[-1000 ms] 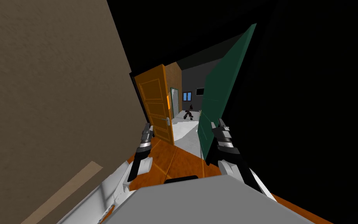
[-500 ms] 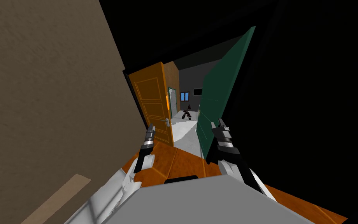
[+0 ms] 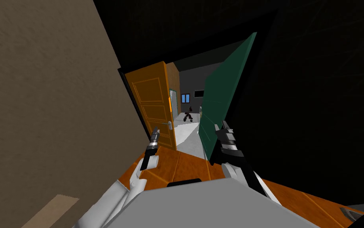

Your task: Push the door open

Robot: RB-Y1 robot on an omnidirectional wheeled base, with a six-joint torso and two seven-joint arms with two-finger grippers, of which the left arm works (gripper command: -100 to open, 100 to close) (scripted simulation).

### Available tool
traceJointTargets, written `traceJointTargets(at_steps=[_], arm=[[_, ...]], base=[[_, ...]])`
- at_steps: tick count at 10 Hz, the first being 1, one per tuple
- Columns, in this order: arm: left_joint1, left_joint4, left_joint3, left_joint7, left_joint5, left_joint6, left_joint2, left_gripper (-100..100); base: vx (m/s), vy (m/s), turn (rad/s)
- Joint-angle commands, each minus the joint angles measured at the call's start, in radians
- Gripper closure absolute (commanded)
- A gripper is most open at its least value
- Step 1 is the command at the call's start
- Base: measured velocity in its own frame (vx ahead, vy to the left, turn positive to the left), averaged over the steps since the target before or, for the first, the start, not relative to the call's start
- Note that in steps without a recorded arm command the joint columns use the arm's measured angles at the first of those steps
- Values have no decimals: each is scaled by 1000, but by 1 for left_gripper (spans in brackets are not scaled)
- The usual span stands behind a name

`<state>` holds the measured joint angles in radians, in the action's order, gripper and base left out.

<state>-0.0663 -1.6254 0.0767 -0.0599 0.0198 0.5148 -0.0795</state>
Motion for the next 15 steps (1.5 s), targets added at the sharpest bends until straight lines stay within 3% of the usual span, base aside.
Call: traceJointTargets(at_steps=[1, 2, 11, 12, 15], arm=[[26, 49, 3, 1, -1, -6, 1, -100], [26, 49, 3, 1, -1, -6, 1, -100], [173, 307, 25, 7, -11, -47, 8, -100], [173, 308, 25, 7, -11, -47, 8, -100], [218, 389, 32, 9, -14, -60, 14, -100]], base=[[37, 113, -142], [26, 87, -45], [32, 114, -124], [10, 92, -52], [1, 85, -109]])
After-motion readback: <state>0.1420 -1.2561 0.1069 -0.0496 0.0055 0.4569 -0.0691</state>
